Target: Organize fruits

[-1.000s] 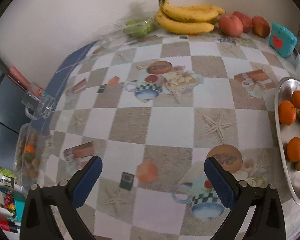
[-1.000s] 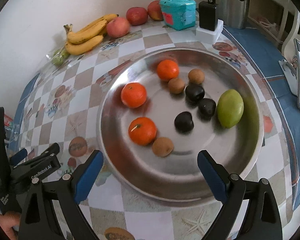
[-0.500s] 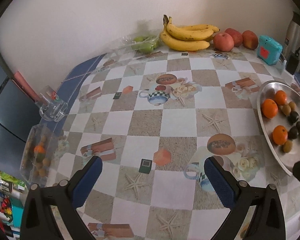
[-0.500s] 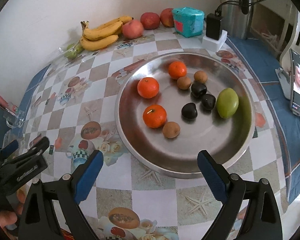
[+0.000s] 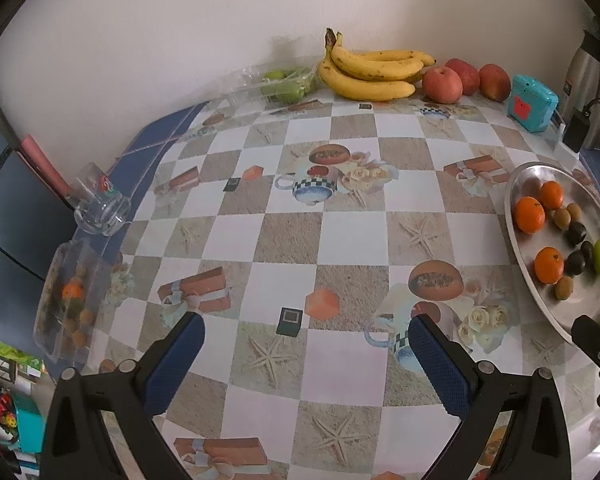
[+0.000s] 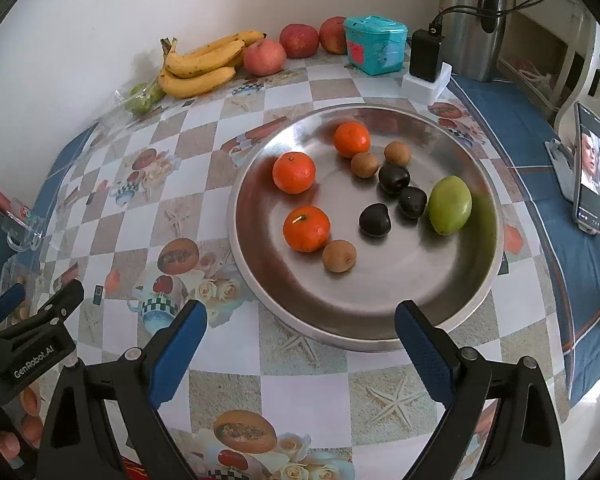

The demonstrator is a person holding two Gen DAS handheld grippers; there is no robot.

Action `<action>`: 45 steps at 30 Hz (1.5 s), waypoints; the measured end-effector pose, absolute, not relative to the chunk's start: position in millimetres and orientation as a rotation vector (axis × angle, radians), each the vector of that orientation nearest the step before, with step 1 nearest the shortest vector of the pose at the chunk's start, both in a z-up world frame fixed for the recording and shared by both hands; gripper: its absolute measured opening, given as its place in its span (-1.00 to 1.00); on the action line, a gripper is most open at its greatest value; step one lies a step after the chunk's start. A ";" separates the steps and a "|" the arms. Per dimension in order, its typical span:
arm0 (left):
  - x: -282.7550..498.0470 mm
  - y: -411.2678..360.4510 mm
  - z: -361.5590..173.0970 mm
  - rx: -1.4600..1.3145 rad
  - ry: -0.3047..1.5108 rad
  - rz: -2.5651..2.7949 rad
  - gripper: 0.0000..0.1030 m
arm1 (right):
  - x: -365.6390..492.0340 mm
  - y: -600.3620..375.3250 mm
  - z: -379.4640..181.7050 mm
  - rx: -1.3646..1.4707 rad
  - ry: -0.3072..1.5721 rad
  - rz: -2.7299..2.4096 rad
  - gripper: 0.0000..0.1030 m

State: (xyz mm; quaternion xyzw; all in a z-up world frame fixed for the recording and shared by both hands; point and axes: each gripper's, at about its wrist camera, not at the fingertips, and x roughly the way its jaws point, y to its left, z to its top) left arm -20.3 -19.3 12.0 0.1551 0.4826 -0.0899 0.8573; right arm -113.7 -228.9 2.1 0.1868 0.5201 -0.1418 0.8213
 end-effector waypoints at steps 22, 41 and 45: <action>-20.9 -20.7 10.8 0.336 1.031 -0.214 1.00 | -107.4 -222.8 -0.8 0.354 1.128 -0.308 0.85; -19.4 -19.9 8.7 0.343 1.035 -0.207 1.00 | -106.0 -222.7 -0.8 0.355 1.130 -0.308 0.85; -19.6 -20.4 9.2 0.344 1.033 -0.206 1.00 | -105.9 -222.5 -1.8 0.354 1.133 -0.306 0.85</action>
